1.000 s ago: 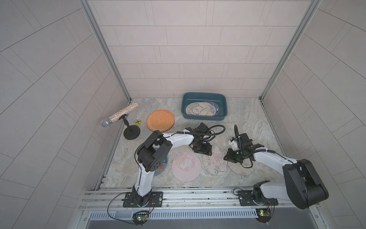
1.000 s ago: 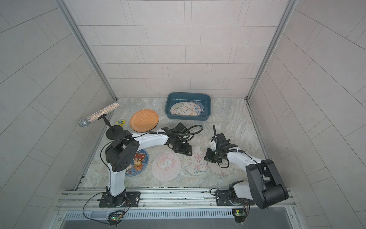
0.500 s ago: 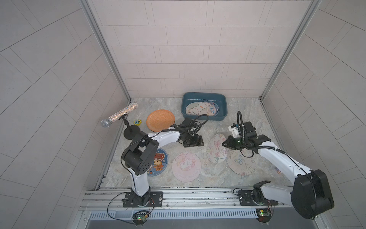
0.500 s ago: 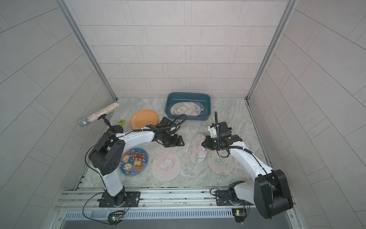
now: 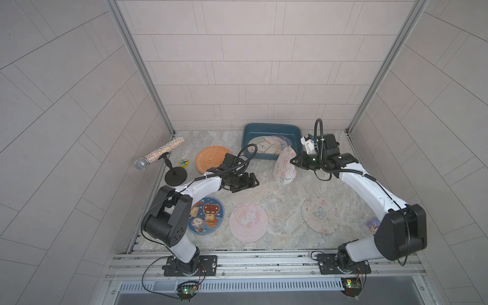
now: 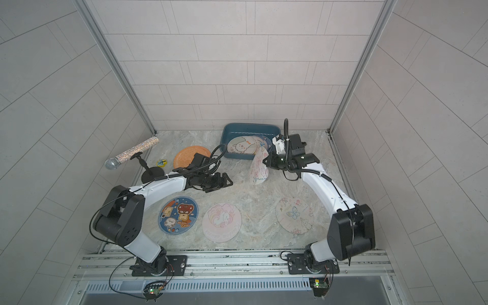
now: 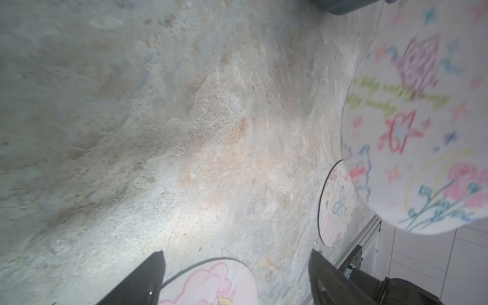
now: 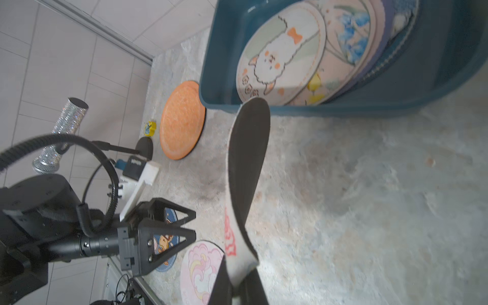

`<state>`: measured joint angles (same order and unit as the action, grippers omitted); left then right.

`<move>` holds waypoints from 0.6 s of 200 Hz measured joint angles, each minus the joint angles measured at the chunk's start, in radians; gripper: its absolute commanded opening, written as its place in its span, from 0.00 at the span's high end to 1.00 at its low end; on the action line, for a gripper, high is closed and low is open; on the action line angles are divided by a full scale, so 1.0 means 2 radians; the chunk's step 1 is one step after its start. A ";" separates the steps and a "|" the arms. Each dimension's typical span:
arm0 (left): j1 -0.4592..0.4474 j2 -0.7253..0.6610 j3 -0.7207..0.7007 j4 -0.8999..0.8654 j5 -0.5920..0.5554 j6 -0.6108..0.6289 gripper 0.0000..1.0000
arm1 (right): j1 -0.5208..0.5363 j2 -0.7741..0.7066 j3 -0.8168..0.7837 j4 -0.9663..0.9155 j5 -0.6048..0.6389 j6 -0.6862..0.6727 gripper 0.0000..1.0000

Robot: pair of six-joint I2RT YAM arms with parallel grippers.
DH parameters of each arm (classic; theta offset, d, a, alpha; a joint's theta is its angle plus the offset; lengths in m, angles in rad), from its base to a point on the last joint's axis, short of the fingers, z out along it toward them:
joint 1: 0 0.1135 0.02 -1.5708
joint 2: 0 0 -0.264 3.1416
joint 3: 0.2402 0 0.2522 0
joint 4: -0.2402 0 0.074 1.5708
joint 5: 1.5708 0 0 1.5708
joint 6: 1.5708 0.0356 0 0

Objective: Put the coasters into the storage box
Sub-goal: Pick up the coaster from the center of the board, then place the coaster in the storage box.

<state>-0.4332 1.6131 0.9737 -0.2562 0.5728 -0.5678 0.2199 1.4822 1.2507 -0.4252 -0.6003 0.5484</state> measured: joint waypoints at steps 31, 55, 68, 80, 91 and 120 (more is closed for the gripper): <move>0.014 -0.014 -0.015 0.002 0.002 0.000 0.08 | 0.000 0.072 0.059 0.051 -0.010 0.014 1.00; 0.023 -0.020 -0.024 0.003 0.003 0.000 0.07 | 0.000 0.129 0.101 0.093 -0.022 0.033 1.00; 0.027 -0.022 -0.027 0.003 0.004 0.000 0.07 | 0.000 0.158 0.125 0.118 -0.027 0.047 1.00; 0.031 -0.023 -0.030 0.003 0.005 0.000 0.07 | 0.000 0.184 0.147 0.139 -0.032 0.058 1.00; 0.033 -0.025 -0.033 0.003 0.005 0.000 0.06 | 0.000 0.210 0.169 0.162 -0.037 0.071 1.00; 0.037 -0.025 -0.039 0.005 0.005 0.000 0.06 | 0.000 0.273 0.218 0.223 -0.048 0.097 1.00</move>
<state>-0.3599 1.5631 0.8963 -0.2462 0.5835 -0.5678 0.2199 2.0277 1.6867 0.0200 -0.6960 0.7418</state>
